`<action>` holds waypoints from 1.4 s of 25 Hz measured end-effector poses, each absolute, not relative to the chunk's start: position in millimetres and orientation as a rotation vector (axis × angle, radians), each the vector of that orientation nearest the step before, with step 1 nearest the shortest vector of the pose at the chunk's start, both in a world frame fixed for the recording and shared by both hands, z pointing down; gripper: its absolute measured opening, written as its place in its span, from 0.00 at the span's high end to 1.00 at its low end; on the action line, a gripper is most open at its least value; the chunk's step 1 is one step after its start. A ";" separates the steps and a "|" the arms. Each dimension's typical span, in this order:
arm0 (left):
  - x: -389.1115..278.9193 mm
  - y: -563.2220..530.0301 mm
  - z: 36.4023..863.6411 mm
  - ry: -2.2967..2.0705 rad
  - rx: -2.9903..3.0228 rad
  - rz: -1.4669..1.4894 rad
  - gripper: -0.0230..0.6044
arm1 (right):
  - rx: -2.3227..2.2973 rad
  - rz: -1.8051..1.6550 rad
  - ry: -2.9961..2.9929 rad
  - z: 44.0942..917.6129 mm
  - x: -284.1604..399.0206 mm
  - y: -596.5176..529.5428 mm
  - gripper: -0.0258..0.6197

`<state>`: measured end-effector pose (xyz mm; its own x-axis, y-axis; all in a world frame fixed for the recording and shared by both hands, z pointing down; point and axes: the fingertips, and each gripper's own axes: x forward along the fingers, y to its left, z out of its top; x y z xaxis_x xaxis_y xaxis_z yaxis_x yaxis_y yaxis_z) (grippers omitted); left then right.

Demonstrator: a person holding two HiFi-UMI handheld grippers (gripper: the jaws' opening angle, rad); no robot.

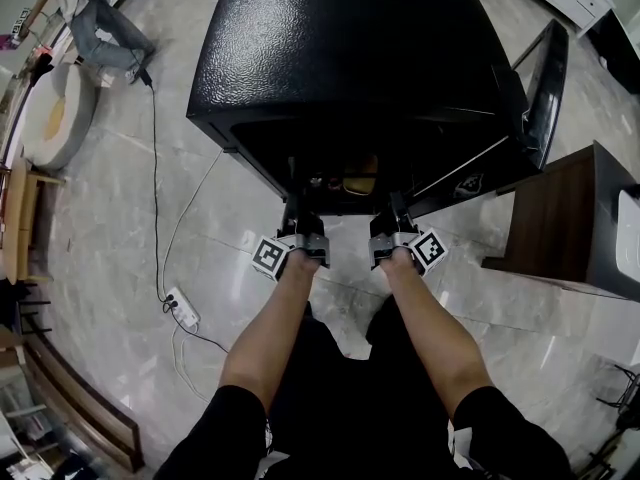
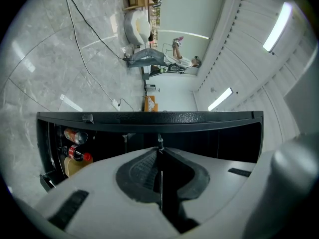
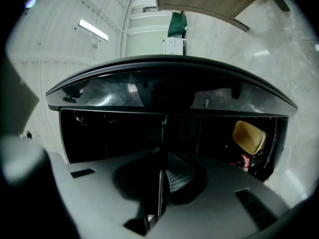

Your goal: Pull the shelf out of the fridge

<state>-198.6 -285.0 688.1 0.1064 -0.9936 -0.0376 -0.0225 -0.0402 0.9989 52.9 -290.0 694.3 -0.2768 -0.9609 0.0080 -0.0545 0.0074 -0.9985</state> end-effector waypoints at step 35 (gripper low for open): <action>-195.1 -240.0 682.8 -1.123 1.263 -1.131 0.91 | -1.099 -1.418 1.423 691.5 53.8 -243.3 0.90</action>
<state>-195.1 -240.0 682.8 0.1117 -0.9937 -0.0055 0.0018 -0.0054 1.0000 53.8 -243.3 691.5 -0.2766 -0.9607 0.0254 -0.0291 -0.0181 -0.9994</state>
